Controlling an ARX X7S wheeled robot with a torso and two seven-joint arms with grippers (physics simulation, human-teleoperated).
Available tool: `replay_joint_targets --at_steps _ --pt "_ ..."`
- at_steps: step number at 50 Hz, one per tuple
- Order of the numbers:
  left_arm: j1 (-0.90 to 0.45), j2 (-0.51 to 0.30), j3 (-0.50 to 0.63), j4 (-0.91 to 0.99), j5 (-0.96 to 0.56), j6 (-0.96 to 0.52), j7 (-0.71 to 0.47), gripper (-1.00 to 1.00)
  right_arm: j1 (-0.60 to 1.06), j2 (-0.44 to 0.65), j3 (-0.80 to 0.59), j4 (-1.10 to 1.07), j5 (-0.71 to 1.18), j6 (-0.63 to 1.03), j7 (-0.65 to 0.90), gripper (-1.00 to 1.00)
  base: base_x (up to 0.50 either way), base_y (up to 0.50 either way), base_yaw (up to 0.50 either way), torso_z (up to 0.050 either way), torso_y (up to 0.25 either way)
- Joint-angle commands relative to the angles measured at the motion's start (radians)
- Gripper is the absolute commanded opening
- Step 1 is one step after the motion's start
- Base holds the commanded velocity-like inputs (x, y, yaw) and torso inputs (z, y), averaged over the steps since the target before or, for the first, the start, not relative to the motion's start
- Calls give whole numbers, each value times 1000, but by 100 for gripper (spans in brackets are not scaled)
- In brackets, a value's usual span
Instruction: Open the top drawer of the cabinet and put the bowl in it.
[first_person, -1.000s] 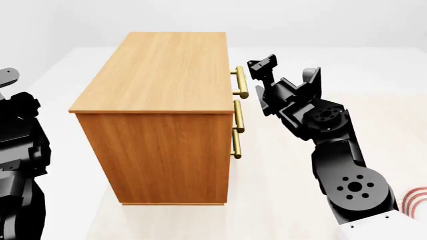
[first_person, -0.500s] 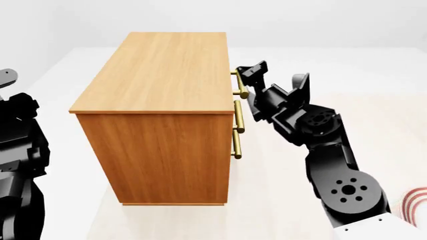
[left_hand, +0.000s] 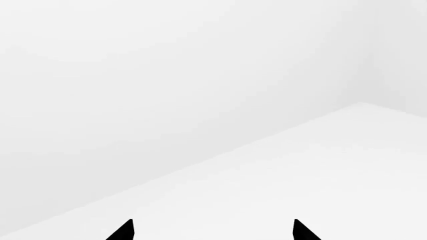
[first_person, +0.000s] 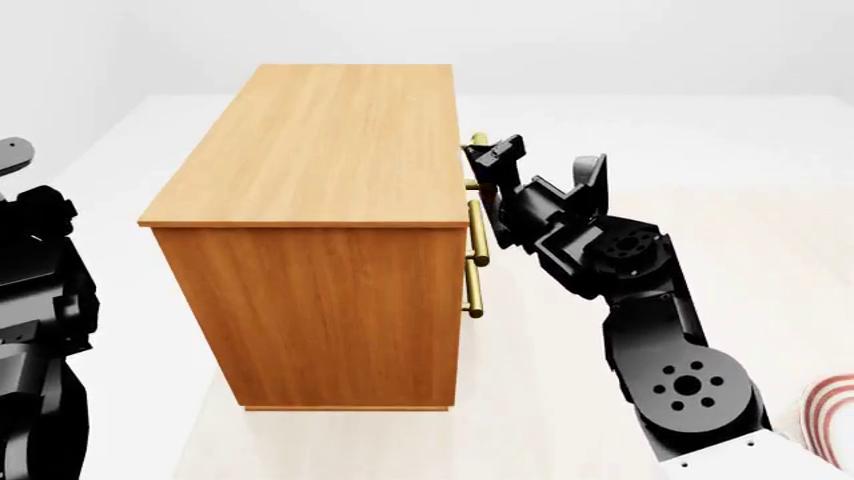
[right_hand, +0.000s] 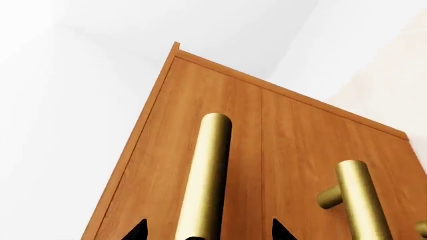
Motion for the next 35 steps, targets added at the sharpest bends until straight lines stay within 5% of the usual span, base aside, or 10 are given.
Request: replay_joint_targets --at_steps 1,35 --pt "-1 0 1 0 0 0 -1 100 -5 -2 -2 0 2 3 -2 -100 0 0 0 0 0" --pt "-2 -1 2 0 0 0 -6 100 2 47 19 0 4 16 -26 -100 0 0 0 0 0"
